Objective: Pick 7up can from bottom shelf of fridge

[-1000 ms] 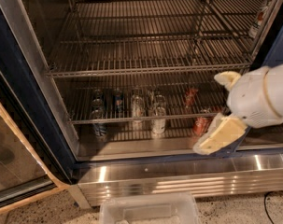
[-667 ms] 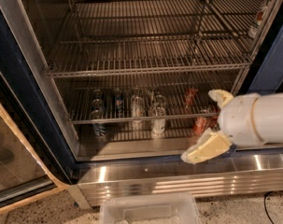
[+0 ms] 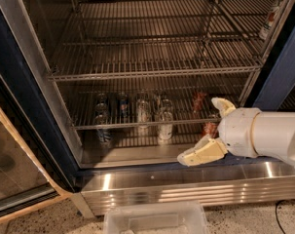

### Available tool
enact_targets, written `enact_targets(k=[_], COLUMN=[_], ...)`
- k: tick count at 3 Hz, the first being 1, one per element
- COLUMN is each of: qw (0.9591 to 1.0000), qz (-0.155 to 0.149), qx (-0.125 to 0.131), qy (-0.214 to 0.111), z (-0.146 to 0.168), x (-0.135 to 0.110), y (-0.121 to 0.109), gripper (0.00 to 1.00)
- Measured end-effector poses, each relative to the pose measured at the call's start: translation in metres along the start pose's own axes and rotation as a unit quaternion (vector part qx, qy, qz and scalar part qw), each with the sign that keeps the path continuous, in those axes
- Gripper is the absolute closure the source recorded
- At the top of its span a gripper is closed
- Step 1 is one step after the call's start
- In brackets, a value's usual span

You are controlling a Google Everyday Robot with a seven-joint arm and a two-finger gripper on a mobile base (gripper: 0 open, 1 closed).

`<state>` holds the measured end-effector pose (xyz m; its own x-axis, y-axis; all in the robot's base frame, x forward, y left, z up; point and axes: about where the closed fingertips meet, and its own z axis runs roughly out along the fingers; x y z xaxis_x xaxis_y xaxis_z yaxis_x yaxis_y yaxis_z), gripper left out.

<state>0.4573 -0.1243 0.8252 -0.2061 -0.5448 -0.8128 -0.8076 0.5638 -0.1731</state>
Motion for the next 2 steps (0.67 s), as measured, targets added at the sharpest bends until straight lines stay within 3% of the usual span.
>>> enact_targets(k=[1,2], qw=[0.9994,0.9948], qz=[0.023,0.061], qx=[0.011,0.032], qy=[-0.026,-0.076], z=[0.015,0.035], x=[0.008,0.019], y=[0.002,0.001], gripper=[0.00,0.00])
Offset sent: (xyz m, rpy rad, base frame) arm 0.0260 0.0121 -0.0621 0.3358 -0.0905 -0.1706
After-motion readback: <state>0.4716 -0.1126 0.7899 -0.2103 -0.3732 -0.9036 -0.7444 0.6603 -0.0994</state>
